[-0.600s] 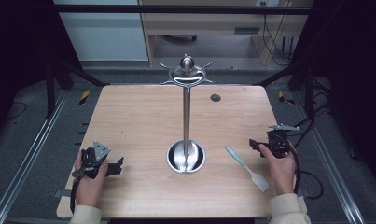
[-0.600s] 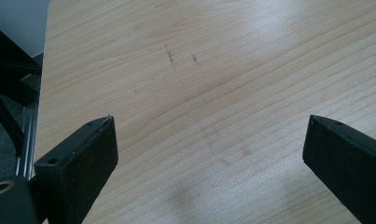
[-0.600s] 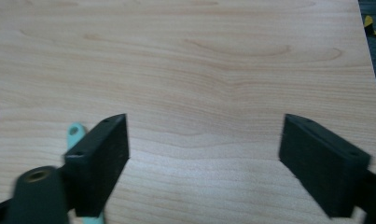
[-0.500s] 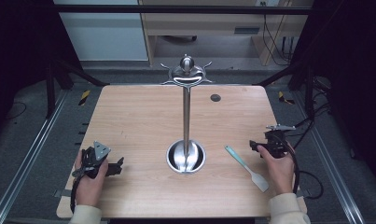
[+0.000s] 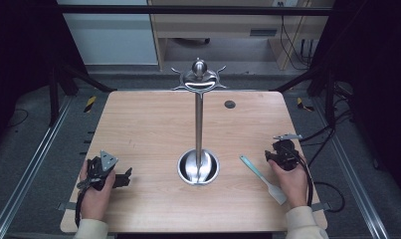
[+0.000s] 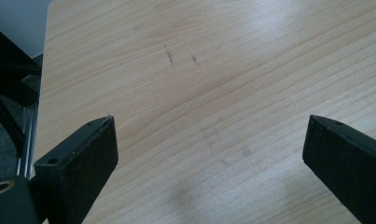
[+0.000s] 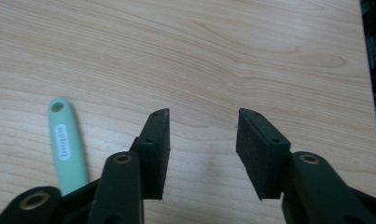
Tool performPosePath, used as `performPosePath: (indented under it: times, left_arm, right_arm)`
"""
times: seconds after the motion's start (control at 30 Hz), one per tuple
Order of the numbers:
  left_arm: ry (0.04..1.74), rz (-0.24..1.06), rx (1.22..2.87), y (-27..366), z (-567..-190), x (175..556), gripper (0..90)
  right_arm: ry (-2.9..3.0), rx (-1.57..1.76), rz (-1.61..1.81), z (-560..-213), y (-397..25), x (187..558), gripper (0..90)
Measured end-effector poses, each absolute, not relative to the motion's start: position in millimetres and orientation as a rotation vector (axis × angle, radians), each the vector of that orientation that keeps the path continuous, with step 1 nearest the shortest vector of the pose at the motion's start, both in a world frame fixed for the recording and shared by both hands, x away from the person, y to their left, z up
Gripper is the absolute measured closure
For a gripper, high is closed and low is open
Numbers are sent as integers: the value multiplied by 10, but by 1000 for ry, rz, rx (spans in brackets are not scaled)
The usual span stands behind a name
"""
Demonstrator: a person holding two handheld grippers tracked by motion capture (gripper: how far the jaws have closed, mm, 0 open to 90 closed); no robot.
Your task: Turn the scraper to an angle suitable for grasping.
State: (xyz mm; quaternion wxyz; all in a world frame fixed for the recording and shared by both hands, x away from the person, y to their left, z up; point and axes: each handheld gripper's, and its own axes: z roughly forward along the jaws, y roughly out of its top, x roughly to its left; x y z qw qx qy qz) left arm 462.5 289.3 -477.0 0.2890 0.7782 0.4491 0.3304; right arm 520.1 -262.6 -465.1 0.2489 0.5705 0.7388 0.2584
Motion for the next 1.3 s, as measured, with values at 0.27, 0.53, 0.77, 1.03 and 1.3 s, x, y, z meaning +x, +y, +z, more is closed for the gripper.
performPosePath:
  times: [0.27,0.53,0.77,1.03,1.3]
  left_arm:
    - [1194,881,2079,2892,-4768,4624,31]
    - [1192,876,2085,2881,-4774,4625,30]
    - [1194,878,2081,2888,-4771,4626,30]
    - [1193,876,2082,2885,-4773,4627,30]
    - [1192,876,2083,2884,-4772,4626,30]
  right_arm:
    - [2126,1450,713,-4690,-2443,5183,775]
    - [2203,1392,757,-4694,-2296,5158,871]
    - [2247,1360,740,-4759,-2156,5172,868]
    - [2262,1345,747,-4784,-2144,5197,900]
    - [2268,1349,732,-4808,-2138,5210,900]
